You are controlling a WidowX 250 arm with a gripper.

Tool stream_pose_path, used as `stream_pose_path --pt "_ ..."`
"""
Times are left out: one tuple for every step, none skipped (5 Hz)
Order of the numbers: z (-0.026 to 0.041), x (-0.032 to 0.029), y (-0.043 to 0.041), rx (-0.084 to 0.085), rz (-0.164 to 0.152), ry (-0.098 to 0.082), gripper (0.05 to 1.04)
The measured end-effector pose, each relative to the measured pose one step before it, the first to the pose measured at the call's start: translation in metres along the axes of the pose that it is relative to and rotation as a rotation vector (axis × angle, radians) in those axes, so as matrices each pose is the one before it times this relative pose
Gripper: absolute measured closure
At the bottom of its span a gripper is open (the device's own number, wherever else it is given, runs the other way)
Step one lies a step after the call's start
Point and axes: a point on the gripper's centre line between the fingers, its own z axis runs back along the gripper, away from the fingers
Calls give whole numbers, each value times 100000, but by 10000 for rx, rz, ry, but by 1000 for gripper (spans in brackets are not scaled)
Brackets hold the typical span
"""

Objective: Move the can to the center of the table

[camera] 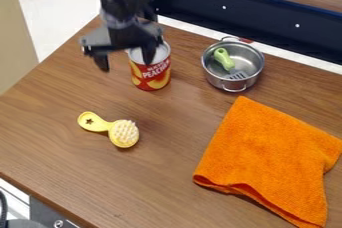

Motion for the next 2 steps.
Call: stream_pose_path --pt "-314 1795 -294 134 955 138 83" --pt "-298 1967 -76 361 1198 -308 83"
